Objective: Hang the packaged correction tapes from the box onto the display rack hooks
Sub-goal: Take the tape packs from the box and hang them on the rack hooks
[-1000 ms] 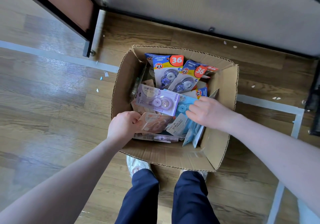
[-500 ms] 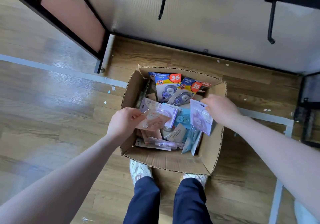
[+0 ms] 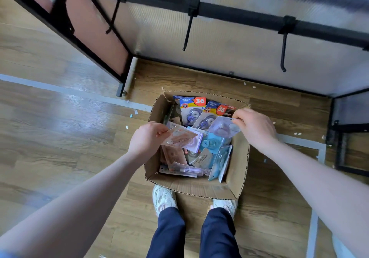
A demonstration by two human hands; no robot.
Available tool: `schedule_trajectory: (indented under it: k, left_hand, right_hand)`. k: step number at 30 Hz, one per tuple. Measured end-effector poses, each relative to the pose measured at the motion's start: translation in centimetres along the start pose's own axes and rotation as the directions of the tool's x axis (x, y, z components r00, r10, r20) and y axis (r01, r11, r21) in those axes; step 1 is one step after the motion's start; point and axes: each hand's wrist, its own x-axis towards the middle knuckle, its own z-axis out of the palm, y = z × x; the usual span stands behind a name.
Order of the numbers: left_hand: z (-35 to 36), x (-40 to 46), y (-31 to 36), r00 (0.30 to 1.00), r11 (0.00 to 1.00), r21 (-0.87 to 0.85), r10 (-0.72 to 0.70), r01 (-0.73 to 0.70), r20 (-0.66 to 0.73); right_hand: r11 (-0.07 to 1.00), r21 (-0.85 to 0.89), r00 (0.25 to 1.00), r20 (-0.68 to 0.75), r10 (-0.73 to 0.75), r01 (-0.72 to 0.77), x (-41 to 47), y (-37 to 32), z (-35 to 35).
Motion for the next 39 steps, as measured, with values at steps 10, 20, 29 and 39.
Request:
schedule_trajectory:
  k: [10,20,29,39]
  left_hand:
    - [-10.3,-0.9,5.8,0.99,0.991,0.012,0.13,-0.13,-0.061]
    - [-24.1,-5.2,12.3,0.926,0.946,0.089,0.323,-0.311,-0.195]
    - [-35.0,-10.3,16.9,0.83,0.897,0.128,0.441,-0.424,-0.34]
    - [-40.7,-13.7,16.1,0.771,0.879,0.181,0.474,-0.441,-0.425]
  right_hand:
    - [0.994,-0.077,0.986,-0.139,-0.092,0.082,0.1,-4.2,-10.5]
    - [0.964,-0.131,0.891,-0.37,-0.263,0.23,-3.6,-10.0,-23.8]
    - [0.951,-0.21,0.815,-0.494,-0.302,0.226,-7.8,-16.0,-33.6]
    - [0.924,-0.18,0.737,-0.56,-0.378,0.336,-8.5,-21.0,-37.2]
